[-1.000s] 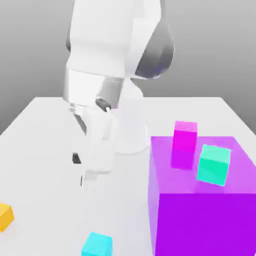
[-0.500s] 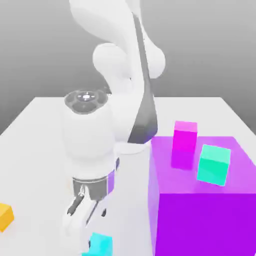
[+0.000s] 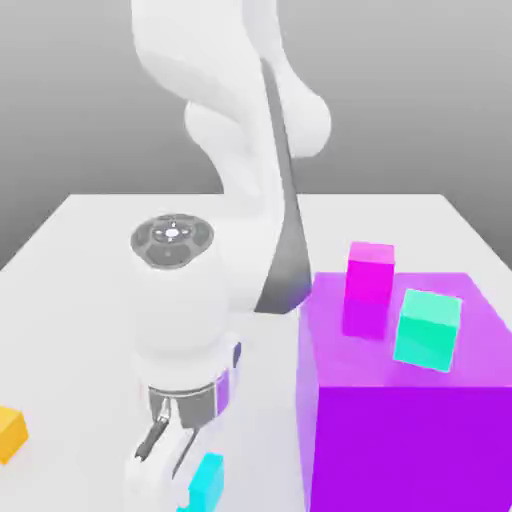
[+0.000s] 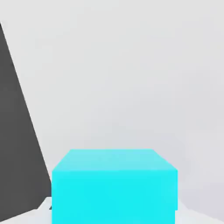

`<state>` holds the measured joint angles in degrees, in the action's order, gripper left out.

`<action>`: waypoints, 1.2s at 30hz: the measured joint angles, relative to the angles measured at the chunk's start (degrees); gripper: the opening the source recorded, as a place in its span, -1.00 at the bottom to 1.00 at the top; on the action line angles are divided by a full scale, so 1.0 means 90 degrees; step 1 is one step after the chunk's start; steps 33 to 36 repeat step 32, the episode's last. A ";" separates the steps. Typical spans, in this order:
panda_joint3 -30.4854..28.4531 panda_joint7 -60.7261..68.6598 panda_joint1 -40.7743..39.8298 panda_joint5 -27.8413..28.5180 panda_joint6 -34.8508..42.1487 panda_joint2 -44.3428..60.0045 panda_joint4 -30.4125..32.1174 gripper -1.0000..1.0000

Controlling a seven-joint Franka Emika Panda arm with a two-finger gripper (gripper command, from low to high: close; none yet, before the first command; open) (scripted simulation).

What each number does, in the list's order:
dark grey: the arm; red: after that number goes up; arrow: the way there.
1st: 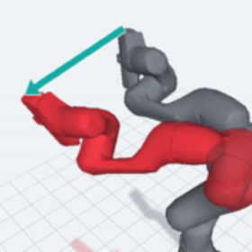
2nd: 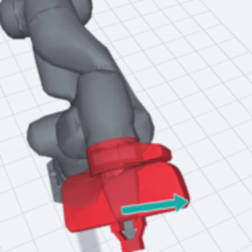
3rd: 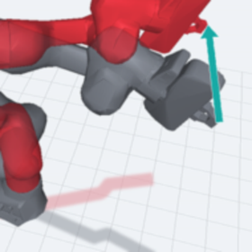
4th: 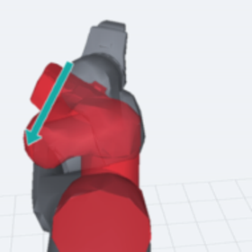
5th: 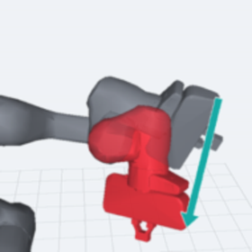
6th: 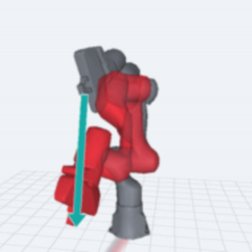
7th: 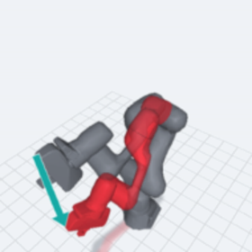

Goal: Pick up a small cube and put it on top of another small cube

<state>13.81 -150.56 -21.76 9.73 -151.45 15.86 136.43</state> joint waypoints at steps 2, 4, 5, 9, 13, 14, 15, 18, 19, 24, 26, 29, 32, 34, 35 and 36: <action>0.0107 0.0189 0.0053 0.0012 0.0392 -0.0405 0.0043 -1.00; 0.0223 0.0425 0.0116 -0.0025 0.0779 -0.0812 0.0086 -1.00; 0.0281 0.0560 0.0161 -0.0067 0.0969 -0.1018 0.0109 -1.00; 0.0429 0.1186 0.0535 -0.0355 0.1706 -0.1856 0.0210 -1.00; 0.0469 0.1880 0.0843 -0.0752 0.2412 -0.2704 0.0321 -1.00; 0.0477 0.2059 0.0936 -0.0861 0.2584 -0.2916 0.0350 -1.00; 0.0484 0.2239 0.1038 -0.0973 0.2754 -0.3129 0.0380 -1.00; 0.0484 0.2779 0.1388 -0.1316 0.3252 -0.3765 0.0471 -1.00; 0.0477 0.2957 0.1517 -0.1431 0.3414 -0.3976 0.0502 -1.00; 0.0392 0.3816 0.2249 -0.1992 0.4183 -0.5012 0.0666 -1.00; 0.0404 0.4015 0.2437 -0.2142 0.4128 -0.5176 0.0855 -1.00; 0.0510 0.4071 0.2496 -0.2234 0.3447 -0.4994 0.1347 -1.00; 0.0535 0.4074 0.2501 -0.2249 0.3293 -0.4945 0.1452 1.00; 0.0535 0.4074 0.2501 -0.2249 0.3293 -0.4945 0.1452 1.00; 0.0535 0.4074 0.2501 -0.2249 0.3293 -0.4945 0.1452 1.00; 0.0535 0.4074 0.2501 -0.2249 0.3293 -0.4945 0.1452 1.00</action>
